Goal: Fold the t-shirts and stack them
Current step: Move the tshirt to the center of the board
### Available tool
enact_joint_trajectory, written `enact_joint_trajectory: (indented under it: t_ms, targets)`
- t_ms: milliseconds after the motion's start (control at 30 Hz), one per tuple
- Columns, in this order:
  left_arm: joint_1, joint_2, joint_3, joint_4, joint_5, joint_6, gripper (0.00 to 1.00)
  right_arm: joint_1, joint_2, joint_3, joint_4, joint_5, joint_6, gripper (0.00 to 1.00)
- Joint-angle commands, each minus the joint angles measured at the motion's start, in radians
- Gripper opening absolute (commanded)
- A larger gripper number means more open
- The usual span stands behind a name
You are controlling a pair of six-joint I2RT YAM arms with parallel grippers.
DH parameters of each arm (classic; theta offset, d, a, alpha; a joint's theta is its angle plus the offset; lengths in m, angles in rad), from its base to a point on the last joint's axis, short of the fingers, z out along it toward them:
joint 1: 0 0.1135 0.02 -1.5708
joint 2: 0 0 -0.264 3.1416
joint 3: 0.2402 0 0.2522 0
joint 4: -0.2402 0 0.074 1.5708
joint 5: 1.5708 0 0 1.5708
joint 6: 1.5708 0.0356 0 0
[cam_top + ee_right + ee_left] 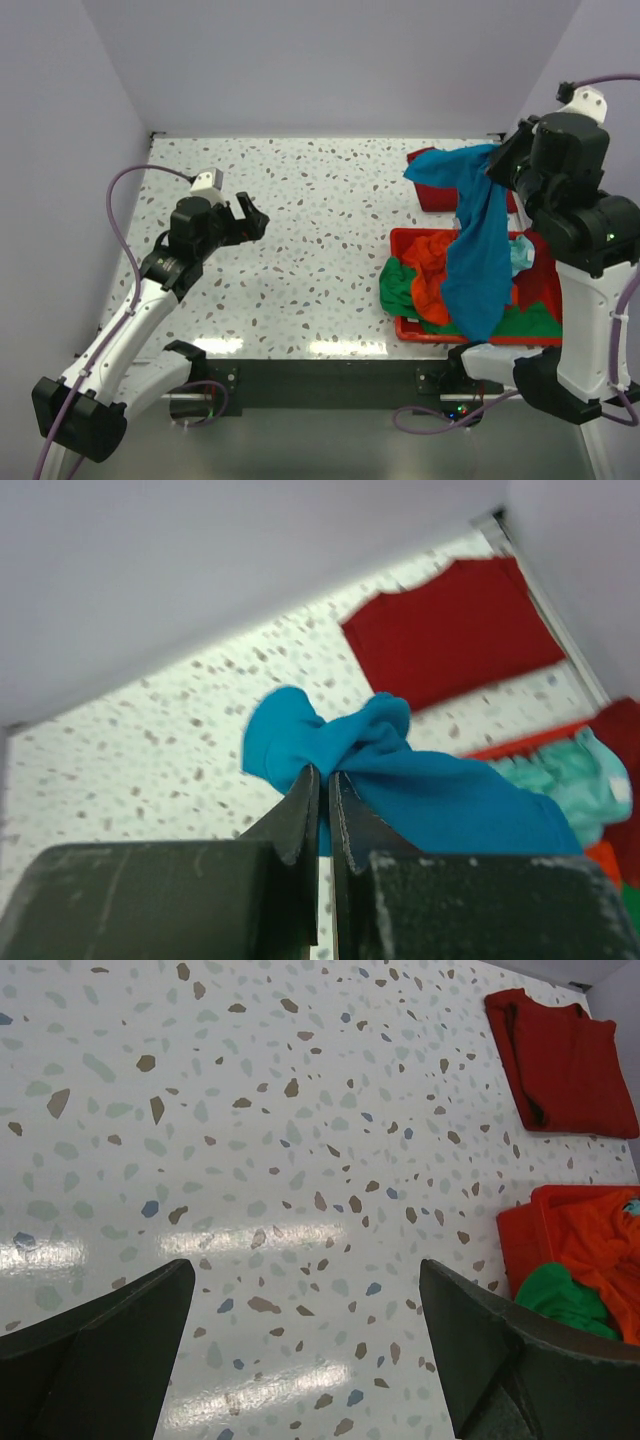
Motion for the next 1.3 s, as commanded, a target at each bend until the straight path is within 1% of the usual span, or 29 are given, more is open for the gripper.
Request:
enact_joint_trajectory:
  t_ms: [0,67,100,200,233,267,367,400,500,533,600,667,700,767,867,900,933,967,1000,1033,1100,1133,1167,1200,1267]
  targets:
    - [0.007,-0.006,0.013,0.033,-0.001,0.024,1.00,0.001,0.044,0.144,0.200,-0.140,-0.120,0.00]
    - [0.007,-0.007,0.013,0.027,-0.007,0.024,1.00,0.001,0.079,0.181,0.281,-0.224,-0.145,0.00]
    - [0.007,-0.013,0.013,0.024,-0.010,0.022,1.00,0.001,0.091,0.203,0.310,-0.313,-0.157,0.00]
    - [0.007,-0.021,0.014,0.021,-0.016,0.021,1.00,0.003,0.162,0.241,0.402,-0.450,-0.142,0.00]
    - [0.007,-0.022,0.016,0.020,-0.018,0.019,1.00,0.011,0.183,0.249,0.419,-0.518,-0.134,0.00]
    - [0.007,-0.024,0.019,0.011,-0.019,0.018,1.00,0.021,0.202,0.255,0.456,-0.539,-0.125,0.00]
    - [0.007,-0.038,0.036,-0.022,-0.051,0.018,1.00,0.127,0.277,0.293,0.510,-0.550,-0.132,0.00]
    - [0.007,-0.042,0.046,-0.034,-0.080,0.018,1.00,0.196,0.326,0.336,0.518,-0.548,-0.148,0.00]
    - [0.007,-0.065,0.069,-0.080,-0.141,0.027,1.00,0.283,0.406,0.432,0.544,-0.594,-0.120,0.00]
    - [0.007,-0.073,0.074,-0.091,-0.158,0.031,1.00,0.300,0.450,0.448,0.557,-0.608,-0.110,0.00]
    - [0.007,-0.093,0.086,-0.120,-0.203,0.036,1.00,0.349,0.481,0.466,0.617,-0.652,-0.085,0.00]
    - [0.007,-0.102,0.100,-0.172,-0.253,0.030,1.00,0.366,0.510,0.457,0.683,-0.703,-0.057,0.00]
    - [0.007,-0.102,0.120,-0.195,-0.304,0.025,1.00,0.373,0.522,0.454,0.694,-0.709,-0.030,0.00]
    - [0.007,-0.102,0.134,-0.239,-0.338,0.025,1.00,0.374,0.535,0.441,0.696,-0.697,-0.007,0.00]
    - [0.007,-0.113,0.143,-0.261,-0.370,0.025,1.00,0.362,0.491,0.286,0.683,-0.534,0.002,0.00]
    - [0.006,-0.115,0.138,-0.263,-0.375,0.024,1.00,0.353,0.477,0.167,0.679,-0.427,0.039,0.00]
    - [0.007,-0.113,0.135,-0.269,-0.376,0.022,1.00,0.338,0.458,0.095,0.677,-0.397,0.067,0.00]
    - [0.007,-0.108,0.134,-0.270,-0.375,0.019,1.00,0.292,0.434,0.019,0.688,-0.392,0.099,0.05]
    - [0.007,-0.102,0.128,-0.273,-0.366,0.016,1.00,0.267,0.421,-0.136,0.703,-0.442,0.148,0.10]
    - [0.007,-0.086,0.126,-0.282,-0.360,0.019,1.00,0.230,0.417,-0.212,0.735,-0.477,0.160,0.22]
    - [0.007,-0.061,0.126,-0.305,-0.347,0.022,1.00,0.221,0.427,-0.358,0.722,-0.524,0.155,0.51]
    - [0.007,-0.047,0.126,-0.325,-0.343,0.024,1.00,0.222,0.435,-0.384,0.700,-0.530,0.135,0.60]
    - [0.007,-0.026,0.122,-0.335,-0.337,0.025,1.00,0.235,0.444,-0.411,0.658,-0.541,0.107,0.74]
    - [0.007,-0.018,0.115,-0.336,-0.320,0.028,1.00,0.239,0.444,-0.467,0.644,-0.550,0.098,0.77]
    - [0.007,-0.007,0.086,-0.327,-0.303,0.035,1.00,0.268,0.427,-0.532,0.659,-0.580,0.064,0.79]
